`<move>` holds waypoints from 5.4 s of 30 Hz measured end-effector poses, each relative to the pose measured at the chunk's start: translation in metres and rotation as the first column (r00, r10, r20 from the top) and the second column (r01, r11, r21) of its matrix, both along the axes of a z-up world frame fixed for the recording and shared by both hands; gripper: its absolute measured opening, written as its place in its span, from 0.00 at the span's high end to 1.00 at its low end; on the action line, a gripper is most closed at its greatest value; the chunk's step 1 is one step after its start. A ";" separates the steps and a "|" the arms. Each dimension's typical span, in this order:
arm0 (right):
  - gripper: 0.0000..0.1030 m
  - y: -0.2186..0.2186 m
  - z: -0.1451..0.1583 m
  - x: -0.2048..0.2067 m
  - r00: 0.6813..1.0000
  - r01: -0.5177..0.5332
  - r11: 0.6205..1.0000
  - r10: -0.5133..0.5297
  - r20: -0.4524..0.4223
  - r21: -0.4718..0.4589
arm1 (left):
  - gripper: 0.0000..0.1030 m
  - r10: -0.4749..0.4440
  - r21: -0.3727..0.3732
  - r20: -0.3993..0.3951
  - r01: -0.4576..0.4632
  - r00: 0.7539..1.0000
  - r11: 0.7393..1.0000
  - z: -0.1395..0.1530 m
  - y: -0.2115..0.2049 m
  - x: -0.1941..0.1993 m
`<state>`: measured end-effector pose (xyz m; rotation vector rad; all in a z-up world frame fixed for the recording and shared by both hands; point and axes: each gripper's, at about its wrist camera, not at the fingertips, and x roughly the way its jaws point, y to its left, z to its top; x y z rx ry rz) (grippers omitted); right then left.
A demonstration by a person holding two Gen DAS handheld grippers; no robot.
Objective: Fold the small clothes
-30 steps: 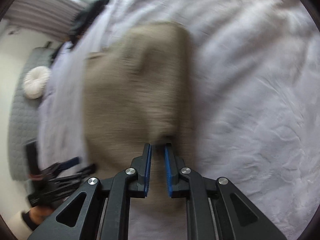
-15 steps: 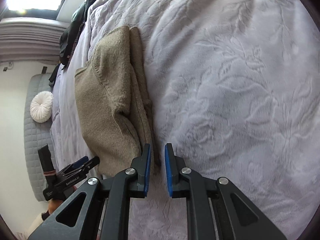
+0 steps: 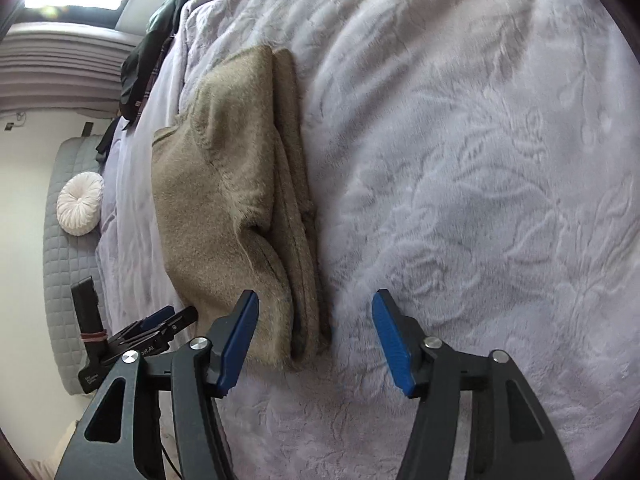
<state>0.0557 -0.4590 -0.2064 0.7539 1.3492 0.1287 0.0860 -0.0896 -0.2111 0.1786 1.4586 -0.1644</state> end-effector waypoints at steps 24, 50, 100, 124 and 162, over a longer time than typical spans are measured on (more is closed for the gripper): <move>0.30 0.012 -0.029 0.094 0.997 -0.064 0.994 0.061 0.041 0.089 | 0.00 0.060 -0.323 -0.003 -0.058 0.998 0.945 0.004 -0.006 0.114; 0.48 0.029 -0.068 0.136 0.993 -0.112 0.953 0.101 0.053 0.283 | 0.13 0.025 -0.470 -0.033 -0.037 0.999 0.882 -0.027 -0.042 0.121; 0.51 0.240 -0.010 -0.057 0.986 -0.115 0.993 0.115 -0.118 0.010 | 0.51 0.063 -0.298 -0.013 -0.064 0.998 0.952 0.053 0.229 -0.131; 0.46 0.214 -0.048 -0.057 0.991 0.059 0.982 -0.036 -0.126 0.177 | 0.51 0.072 -0.271 0.012 -0.066 0.997 0.960 0.060 0.208 -0.094; 0.95 0.286 -0.019 -0.107 0.956 -0.269 0.960 0.256 -0.143 -0.081 | 0.46 0.020 -0.209 -0.040 -0.028 0.999 0.978 0.039 0.201 -0.147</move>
